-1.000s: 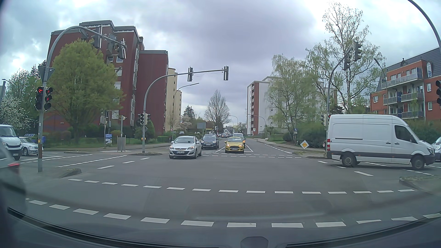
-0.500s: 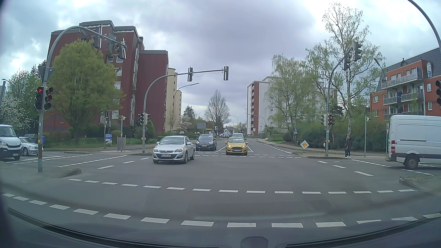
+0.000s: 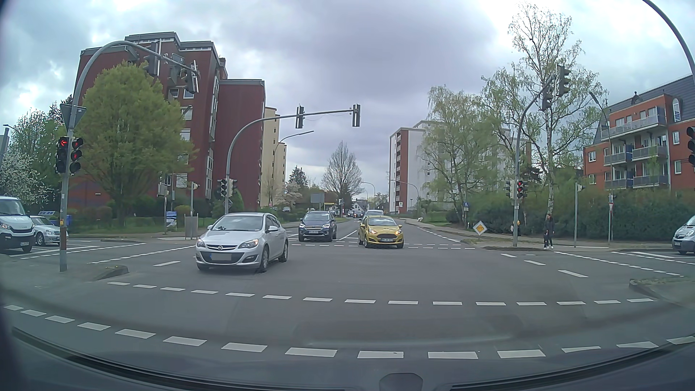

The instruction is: Follow the waypoints while adhering to traffic rules and regulations

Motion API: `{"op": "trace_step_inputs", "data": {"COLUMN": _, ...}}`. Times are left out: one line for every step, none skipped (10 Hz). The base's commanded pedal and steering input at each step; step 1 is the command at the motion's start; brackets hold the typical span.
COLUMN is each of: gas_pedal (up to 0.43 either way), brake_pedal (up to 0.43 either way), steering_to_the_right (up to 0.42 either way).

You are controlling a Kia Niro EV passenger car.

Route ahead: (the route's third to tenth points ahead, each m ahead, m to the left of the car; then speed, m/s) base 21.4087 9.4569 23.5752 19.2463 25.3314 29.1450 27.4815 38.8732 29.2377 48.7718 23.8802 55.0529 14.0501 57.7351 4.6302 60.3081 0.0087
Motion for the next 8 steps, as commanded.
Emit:
{"op": "trace_step_inputs", "data": {"gas_pedal": 0.000, "brake_pedal": 0.280, "steering_to_the_right": -0.010}}
{"op": "trace_step_inputs", "data": {"gas_pedal": 0.000, "brake_pedal": 0.287, "steering_to_the_right": -0.010}}
{"op": "trace_step_inputs", "data": {"gas_pedal": 0.000, "brake_pedal": 0.280, "steering_to_the_right": -0.010}}
{"op": "trace_step_inputs", "data": {"gas_pedal": 0.000, "brake_pedal": 0.280, "steering_to_the_right": -0.010}}
{"op": "trace_step_inputs", "data": {"gas_pedal": 0.000, "brake_pedal": 0.287, "steering_to_the_right": -0.010}}
{"op": "trace_step_inputs", "data": {"gas_pedal": 0.000, "brake_pedal": 0.280, "steering_to_the_right": -0.010}}
{"op": "trace_step_inputs", "data": {"gas_pedal": 0.000, "brake_pedal": 0.287, "steering_to_the_right": -0.010}}
{"op": "trace_step_inputs", "data": {"gas_pedal": 0.000, "brake_pedal": 0.287, "steering_to_the_right": -0.010}}
